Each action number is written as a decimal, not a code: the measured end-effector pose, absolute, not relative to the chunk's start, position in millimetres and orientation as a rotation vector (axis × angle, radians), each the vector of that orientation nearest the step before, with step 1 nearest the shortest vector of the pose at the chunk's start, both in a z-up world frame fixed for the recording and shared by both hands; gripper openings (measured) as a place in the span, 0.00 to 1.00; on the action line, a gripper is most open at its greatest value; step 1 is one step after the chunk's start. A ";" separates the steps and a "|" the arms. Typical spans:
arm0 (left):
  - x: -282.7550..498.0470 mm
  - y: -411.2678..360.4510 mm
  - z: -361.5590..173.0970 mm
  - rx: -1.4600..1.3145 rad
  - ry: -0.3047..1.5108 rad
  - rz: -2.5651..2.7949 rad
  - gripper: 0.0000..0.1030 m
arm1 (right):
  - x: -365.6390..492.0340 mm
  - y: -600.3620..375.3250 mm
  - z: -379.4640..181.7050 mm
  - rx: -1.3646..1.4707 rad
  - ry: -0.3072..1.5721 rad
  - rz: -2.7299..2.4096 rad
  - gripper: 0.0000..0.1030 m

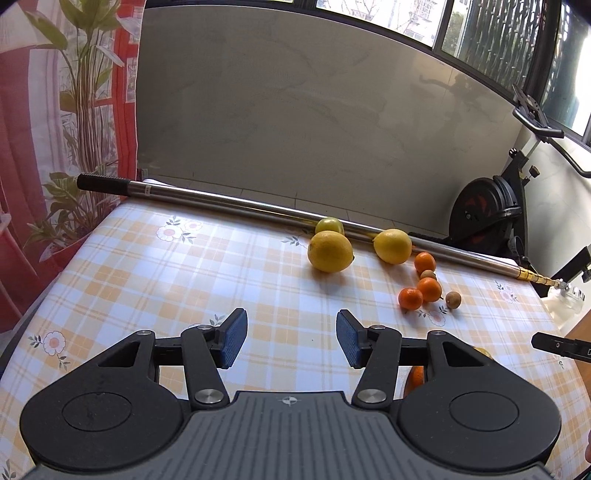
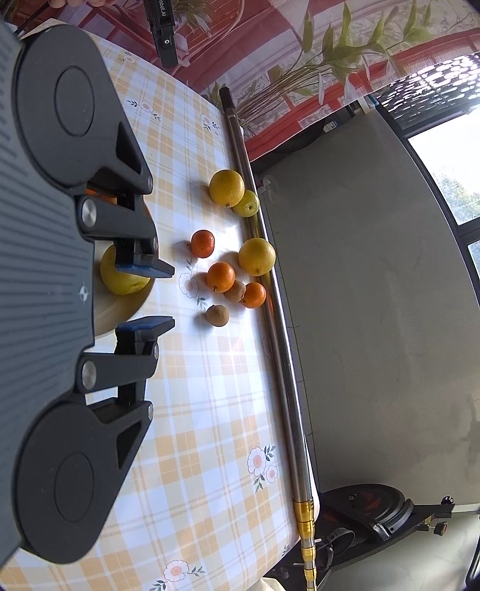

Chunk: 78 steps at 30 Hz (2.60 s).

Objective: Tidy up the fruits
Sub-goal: 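Move left gripper to a large yellow lemon while right gripper moves toward the fruit cluster, then close left gripper on the yellow lemon and lift it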

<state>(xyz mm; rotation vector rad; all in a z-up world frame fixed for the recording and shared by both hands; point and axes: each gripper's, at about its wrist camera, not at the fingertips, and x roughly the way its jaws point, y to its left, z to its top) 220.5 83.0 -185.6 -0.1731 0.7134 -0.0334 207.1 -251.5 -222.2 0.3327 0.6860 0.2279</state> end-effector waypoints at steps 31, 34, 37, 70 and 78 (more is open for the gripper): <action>395.8 14.4 -235.4 -0.134 0.739 -0.037 0.72 | 252.4 -289.4 -238.6 0.388 0.699 0.153 0.27; 408.6 15.5 -246.1 -0.136 0.750 -0.032 0.72 | 255.8 -290.5 -242.4 0.389 0.708 0.147 0.27; 417.6 15.3 -256.7 -0.115 0.769 -0.024 0.72 | 258.3 -292.6 -245.9 0.402 0.717 0.142 0.27; 378.4 23.6 -248.0 0.006 0.801 -0.132 0.67 | 286.0 -277.5 -252.1 0.254 0.742 0.221 0.30; 316.7 42.1 -220.2 -0.026 0.771 -0.156 0.67 | 325.9 -241.2 -259.6 0.048 0.750 0.325 0.30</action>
